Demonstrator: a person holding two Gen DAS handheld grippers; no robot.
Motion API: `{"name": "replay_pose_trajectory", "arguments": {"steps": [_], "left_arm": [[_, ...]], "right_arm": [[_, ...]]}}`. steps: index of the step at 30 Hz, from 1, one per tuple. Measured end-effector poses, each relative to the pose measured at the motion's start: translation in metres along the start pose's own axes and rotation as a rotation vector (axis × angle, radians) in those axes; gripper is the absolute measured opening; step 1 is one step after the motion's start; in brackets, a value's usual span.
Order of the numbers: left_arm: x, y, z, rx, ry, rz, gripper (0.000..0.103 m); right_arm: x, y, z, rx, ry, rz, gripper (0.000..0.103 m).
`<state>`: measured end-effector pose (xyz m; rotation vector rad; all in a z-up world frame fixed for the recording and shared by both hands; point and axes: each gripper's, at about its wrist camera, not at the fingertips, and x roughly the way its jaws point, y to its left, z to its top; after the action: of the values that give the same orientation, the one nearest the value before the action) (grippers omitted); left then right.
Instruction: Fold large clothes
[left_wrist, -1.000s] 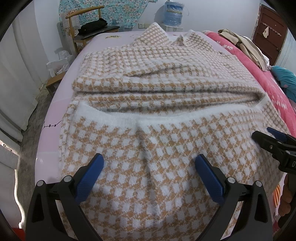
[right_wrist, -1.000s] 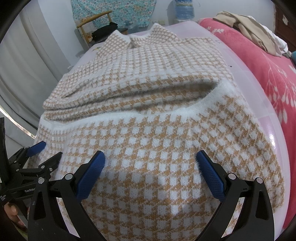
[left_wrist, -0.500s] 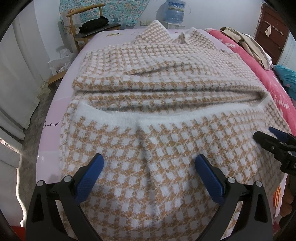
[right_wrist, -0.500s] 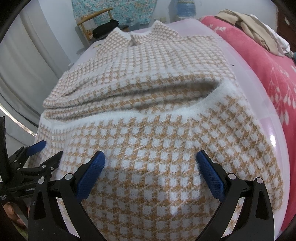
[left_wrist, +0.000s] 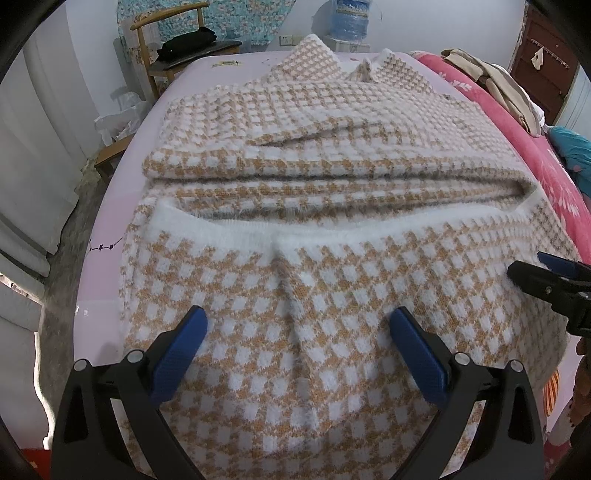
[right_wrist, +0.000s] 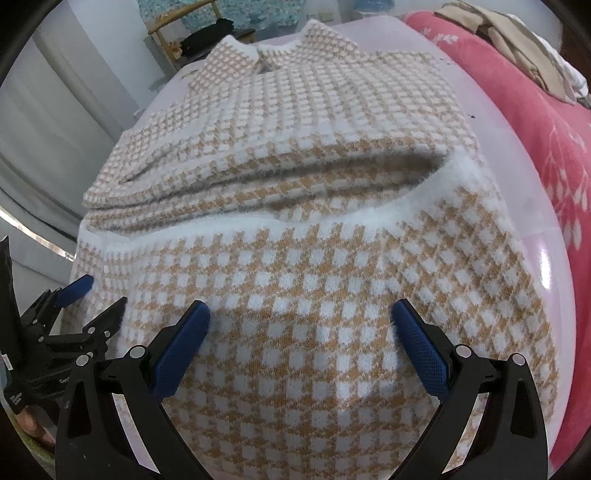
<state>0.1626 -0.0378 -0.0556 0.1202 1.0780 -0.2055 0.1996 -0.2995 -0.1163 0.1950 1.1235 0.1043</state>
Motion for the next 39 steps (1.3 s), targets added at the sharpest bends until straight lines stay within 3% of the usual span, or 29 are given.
{"name": "replay_pose_trajectory", "arguments": {"steps": [9,17,23,30,35,39], "left_arm": [[0.0,0.001,-0.002,0.004,-0.001,0.005,0.098],[-0.006,0.005,0.0,0.021,-0.015,-0.031,0.097],[-0.039,0.029,0.014,0.013,-0.131,-0.081,0.097],[-0.084,0.066,0.071,0.009,-0.297,-0.09,0.097],[-0.084,0.079,0.153,0.02,-0.357,-0.099,0.097],[-0.06,0.074,0.226,-0.02,-0.372,-0.198,0.097]], "right_arm": [[-0.006,-0.004,0.008,0.0,0.025,0.026,0.095],[-0.041,-0.012,0.039,-0.02,-0.079,0.086,0.095],[-0.049,-0.01,0.063,-0.049,-0.107,0.123,0.095],[-0.057,-0.005,0.114,-0.112,-0.149,0.177,0.095],[-0.067,-0.023,0.181,-0.142,-0.209,0.138,0.095],[-0.053,-0.042,0.246,-0.131,-0.182,0.135,0.095]]}}
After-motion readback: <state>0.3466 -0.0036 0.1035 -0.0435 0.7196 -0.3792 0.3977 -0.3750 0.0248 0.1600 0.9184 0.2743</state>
